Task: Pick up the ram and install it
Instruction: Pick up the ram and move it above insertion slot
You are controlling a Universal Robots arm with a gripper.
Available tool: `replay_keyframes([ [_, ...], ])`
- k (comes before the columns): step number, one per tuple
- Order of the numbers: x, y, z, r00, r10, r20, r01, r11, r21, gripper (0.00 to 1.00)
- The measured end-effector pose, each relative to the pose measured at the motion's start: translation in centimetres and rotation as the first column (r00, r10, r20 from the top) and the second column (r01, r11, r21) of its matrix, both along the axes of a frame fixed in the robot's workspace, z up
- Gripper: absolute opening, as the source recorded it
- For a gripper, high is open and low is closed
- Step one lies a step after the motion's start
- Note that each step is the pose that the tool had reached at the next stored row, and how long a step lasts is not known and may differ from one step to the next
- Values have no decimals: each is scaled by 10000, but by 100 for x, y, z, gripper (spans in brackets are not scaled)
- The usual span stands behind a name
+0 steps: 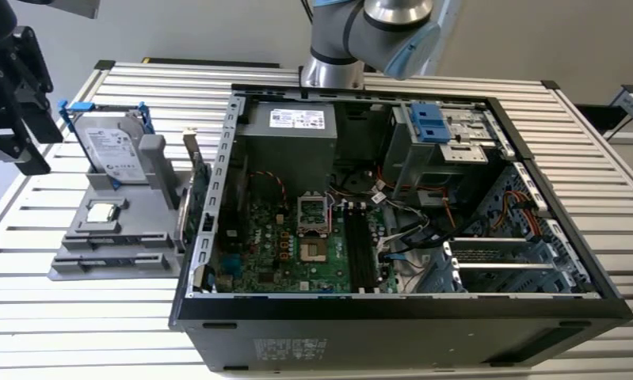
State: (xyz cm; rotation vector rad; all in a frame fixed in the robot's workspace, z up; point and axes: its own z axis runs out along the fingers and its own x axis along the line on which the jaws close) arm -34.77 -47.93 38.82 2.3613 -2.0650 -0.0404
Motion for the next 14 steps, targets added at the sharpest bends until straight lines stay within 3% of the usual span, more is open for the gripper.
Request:
replay_keyframes([
  [4,0,0,-2,10000,-61,-1,61,10000,-1,100],
  [14,-7,1,-41,9961,-885,0,885,9961,0,100],
])
